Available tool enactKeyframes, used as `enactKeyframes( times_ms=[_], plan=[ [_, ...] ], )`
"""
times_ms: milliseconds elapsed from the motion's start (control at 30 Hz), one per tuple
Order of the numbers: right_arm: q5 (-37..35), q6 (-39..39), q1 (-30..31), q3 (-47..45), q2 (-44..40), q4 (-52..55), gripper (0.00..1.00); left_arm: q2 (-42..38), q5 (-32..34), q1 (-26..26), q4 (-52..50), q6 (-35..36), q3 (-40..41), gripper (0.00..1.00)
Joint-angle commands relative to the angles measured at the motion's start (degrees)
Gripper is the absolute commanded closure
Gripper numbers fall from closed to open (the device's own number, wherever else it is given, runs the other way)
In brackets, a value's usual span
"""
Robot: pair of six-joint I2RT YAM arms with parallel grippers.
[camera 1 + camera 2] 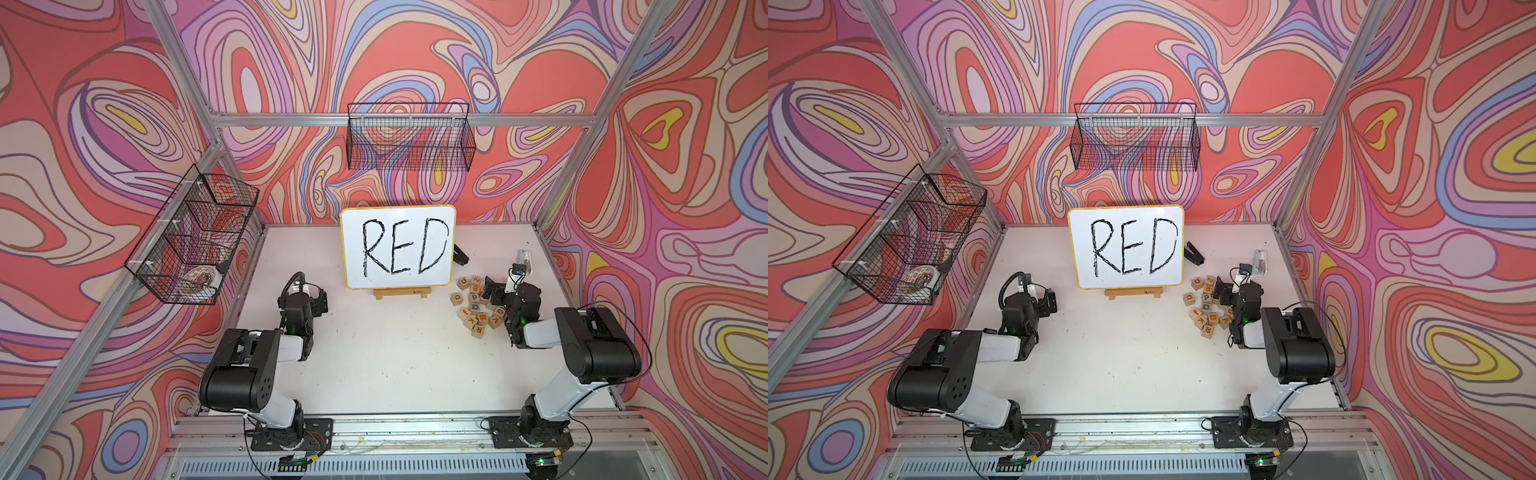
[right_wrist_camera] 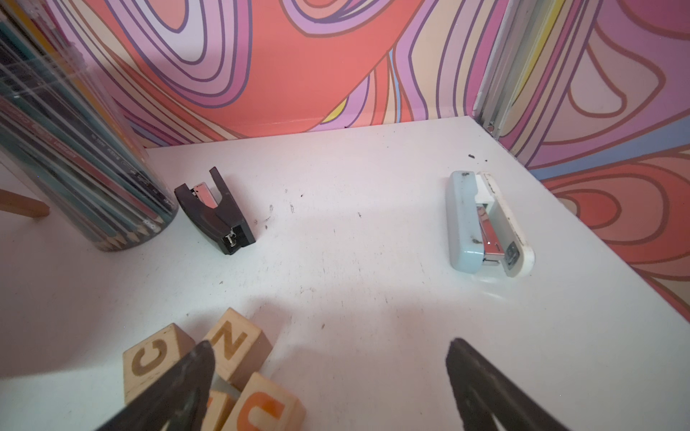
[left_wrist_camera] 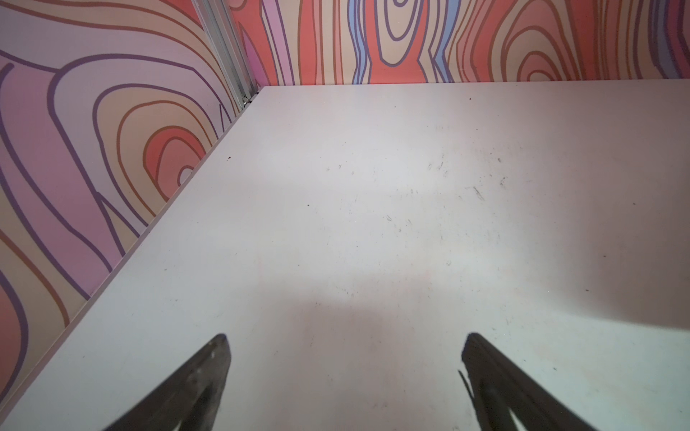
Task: Assemble the uppercase word "red" with letter blocks
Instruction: Pick up the letter block from the center of the board.
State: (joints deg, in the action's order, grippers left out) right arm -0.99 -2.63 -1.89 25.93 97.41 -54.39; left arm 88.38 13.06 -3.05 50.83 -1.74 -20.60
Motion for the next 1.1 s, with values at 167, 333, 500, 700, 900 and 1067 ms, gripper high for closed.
enactKeyframes(
  times_ms=[167,333,500,700,900,1067],
  plan=[
    [0.30,-0.27,0.15,0.62,0.15,-0.51,0.02,0.16,-0.05,0.24,1.55,-0.32,-0.56,0.00],
    [0.39,-0.28,0.15,0.70,0.24,-0.45,0.02,0.17,0.00,0.32,1.46,-0.29,-0.66,0.00],
    [0.29,-0.28,0.22,0.87,0.24,-0.10,0.05,0.17,-0.40,0.24,1.19,-0.13,-0.80,0.00],
    [-0.52,-0.54,0.14,0.91,-0.36,0.27,0.18,-5.63,2.03,-0.98,-5.25,0.56,-1.98,0.15],
    [-2.87,-2.13,0.20,12.36,-9.63,27.97,0.27,-20.64,14.38,-7.79,-26.77,-0.93,-8.27,0.18],
    [-0.53,-6.18,1.37,24.29,-13.11,54.54,0.35,-29.59,17.54,-13.73,-40.65,-5.03,-13.79,0.18]
  ],
)
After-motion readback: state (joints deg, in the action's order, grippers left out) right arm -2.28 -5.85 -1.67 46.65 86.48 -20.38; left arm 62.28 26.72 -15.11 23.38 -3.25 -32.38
